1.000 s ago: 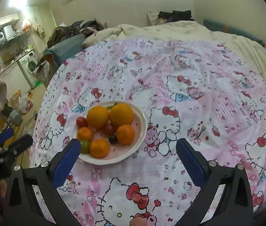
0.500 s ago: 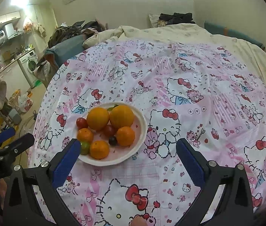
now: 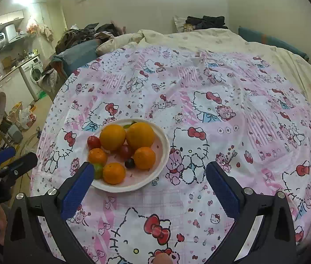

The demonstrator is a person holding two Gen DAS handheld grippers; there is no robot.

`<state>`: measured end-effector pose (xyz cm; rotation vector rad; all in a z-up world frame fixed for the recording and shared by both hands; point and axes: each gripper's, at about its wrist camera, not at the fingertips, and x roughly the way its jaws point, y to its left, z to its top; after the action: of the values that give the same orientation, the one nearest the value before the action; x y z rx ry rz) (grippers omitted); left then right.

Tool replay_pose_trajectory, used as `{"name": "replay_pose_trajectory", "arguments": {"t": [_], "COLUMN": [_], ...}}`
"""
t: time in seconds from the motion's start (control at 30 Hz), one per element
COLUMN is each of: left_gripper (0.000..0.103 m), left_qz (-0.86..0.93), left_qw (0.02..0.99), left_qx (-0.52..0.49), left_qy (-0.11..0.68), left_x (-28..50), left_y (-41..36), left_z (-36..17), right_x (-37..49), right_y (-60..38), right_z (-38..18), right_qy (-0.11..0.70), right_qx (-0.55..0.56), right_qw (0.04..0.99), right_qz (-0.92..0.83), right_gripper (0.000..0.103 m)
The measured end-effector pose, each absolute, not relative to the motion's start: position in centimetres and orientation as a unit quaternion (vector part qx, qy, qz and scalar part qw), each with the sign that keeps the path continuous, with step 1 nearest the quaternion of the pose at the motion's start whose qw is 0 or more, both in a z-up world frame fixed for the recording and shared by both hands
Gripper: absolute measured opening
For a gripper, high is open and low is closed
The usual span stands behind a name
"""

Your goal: Organize fruits

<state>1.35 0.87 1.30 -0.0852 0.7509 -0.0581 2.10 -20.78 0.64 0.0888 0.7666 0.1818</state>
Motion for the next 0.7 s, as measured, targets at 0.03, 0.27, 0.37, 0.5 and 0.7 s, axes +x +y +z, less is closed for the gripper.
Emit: {"name": "replay_pose_trajectory", "arguments": {"t": [0.03,0.27,0.37,0.5,0.7], "left_gripper": [0.103,0.103,0.103,0.103,0.103], "left_qz": [-0.029,-0.031,-0.031,-0.029,-0.028], "left_qw": [0.929,0.923,0.923,0.924,0.924], "left_qx": [-0.042,-0.05,-0.049,-0.046,-0.045], "left_qy": [0.368,0.38,0.379,0.378,0.378], "left_x": [1.32,1.43,1.51,1.54,1.52], "left_y": [0.88,1.13,1.15,1.06,1.01], "left_z": [1.32,1.23,1.28,1.22,1.22], "right_x": [2.11,2.01,2.06,2.1,2.06], "right_y": [-20.89,-20.99,-20.9,-20.78,-20.68], "right_z": [0.55,0.69,0.68,0.74,0.76], "right_qy": [0.375,0.375,0.376,0.374,0.374], "right_qx": [0.046,0.046,0.046,0.044,0.043], "right_qw": [0.922,0.922,0.922,0.922,0.922], "right_qz": [0.086,0.084,0.085,0.087,0.087], "right_gripper": [0.103,0.103,0.103,0.103,0.103]}}
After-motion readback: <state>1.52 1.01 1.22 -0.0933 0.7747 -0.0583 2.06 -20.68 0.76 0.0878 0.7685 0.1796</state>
